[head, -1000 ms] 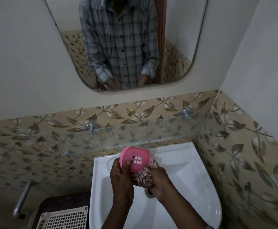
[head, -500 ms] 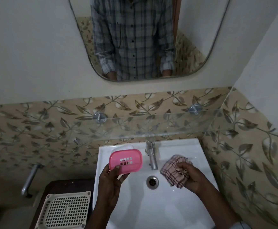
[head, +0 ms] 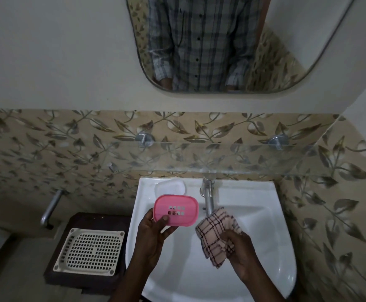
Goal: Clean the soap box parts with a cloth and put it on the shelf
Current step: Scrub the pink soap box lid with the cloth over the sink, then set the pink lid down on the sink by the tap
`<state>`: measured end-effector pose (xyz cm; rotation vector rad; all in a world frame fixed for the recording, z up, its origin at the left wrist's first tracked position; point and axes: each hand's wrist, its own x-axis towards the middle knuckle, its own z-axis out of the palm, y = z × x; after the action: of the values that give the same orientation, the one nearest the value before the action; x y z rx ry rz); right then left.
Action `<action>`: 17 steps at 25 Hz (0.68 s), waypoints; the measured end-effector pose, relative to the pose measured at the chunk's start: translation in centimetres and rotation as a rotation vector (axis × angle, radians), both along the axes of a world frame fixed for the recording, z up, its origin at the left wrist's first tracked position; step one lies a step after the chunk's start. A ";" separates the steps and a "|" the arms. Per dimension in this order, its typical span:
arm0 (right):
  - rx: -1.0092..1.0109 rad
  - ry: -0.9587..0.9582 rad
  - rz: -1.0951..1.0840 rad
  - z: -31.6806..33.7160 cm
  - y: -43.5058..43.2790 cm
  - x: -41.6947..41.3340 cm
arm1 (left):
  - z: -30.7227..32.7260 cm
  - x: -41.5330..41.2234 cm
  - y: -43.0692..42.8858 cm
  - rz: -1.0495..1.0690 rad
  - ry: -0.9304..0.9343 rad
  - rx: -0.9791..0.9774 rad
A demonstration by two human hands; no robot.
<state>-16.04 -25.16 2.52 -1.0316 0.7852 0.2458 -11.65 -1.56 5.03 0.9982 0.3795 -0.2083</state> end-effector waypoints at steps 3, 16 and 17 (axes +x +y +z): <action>0.029 -0.257 0.127 3.2 1.7 1.0 | -0.2 -0.6 -0.4 0.003 -0.056 -0.035; -0.158 -0.014 0.152 4.6 1.1 1.7 | 1.2 -2.8 -3.9 -0.022 -0.232 0.533; -0.150 -0.003 0.075 4.4 -0.3 1.5 | 1.3 -2.3 -4.3 -0.051 -0.267 0.613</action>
<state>-14.50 -25.43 6.92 -1.2036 0.7722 0.2524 -13.96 -5.90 6.33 1.6193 0.1703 0.0034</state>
